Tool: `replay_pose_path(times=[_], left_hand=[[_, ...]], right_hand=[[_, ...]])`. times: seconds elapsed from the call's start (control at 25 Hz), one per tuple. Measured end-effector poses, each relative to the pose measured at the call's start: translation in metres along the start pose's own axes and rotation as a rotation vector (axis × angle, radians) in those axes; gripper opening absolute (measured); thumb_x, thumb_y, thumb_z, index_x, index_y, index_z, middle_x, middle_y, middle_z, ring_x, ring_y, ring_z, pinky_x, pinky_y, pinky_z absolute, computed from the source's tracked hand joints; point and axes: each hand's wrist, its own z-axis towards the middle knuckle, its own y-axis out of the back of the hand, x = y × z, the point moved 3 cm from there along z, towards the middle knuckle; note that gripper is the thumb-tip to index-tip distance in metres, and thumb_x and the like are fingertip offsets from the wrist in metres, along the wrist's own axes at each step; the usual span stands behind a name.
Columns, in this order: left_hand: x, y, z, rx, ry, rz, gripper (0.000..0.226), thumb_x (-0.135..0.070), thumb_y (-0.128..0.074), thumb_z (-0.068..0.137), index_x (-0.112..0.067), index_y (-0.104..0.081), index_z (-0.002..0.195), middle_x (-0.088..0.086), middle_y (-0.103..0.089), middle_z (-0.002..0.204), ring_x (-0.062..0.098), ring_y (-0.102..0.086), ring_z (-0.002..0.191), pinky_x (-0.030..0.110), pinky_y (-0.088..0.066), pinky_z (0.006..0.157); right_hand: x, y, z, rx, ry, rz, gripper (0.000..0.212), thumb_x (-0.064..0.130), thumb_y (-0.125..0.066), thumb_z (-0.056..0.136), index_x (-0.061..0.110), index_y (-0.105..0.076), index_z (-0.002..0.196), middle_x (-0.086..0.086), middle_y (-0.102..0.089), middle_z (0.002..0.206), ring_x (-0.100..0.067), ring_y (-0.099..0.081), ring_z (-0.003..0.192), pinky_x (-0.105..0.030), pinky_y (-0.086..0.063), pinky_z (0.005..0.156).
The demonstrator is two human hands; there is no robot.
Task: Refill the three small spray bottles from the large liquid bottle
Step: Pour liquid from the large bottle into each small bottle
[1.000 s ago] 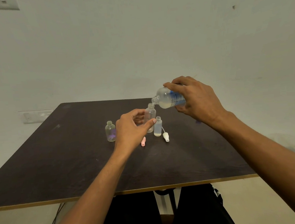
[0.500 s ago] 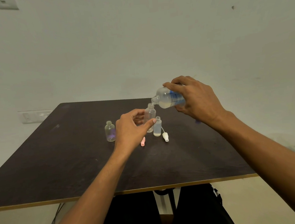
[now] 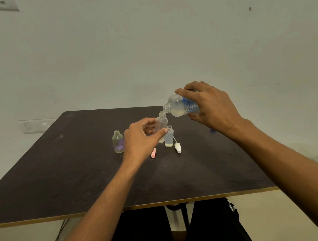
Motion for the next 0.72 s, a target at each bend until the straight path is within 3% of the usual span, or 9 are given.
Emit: replay_pose_path(times=[0.4,0.72], left_hand=[[0.0034,-0.0027,-0.0006,0.006,-0.002,-0.013,0.042,-0.042,-0.09,0.077,-0.028,-0.078,0.115,-0.014,-0.079,0.101,-0.003,-0.074,0.095,0.033,-0.063,0.092],[0.0031,-0.0024,-0.0006,0.011,-0.002,-0.015,0.041,-0.041,-0.09,0.077,-0.028,-0.078,0.114,-0.015,-0.079,0.101,-0.004,-0.073,0.094,0.033,-0.062,0.093]], right_hand=[[-0.0004,0.0018,-0.0022,-0.007,0.004,-0.005,0.068,0.02,-0.083,0.084,0.029,-0.058,0.146,-0.001,-0.062,0.136,-0.026,-0.061,0.12,-0.029,-0.044,0.072],[0.0002,0.003,-0.0024,-0.001,0.0,0.004,0.068,0.021,-0.083,0.084,0.029,-0.057,0.147,-0.001,-0.062,0.136,-0.026,-0.061,0.12,-0.034,-0.053,0.075]])
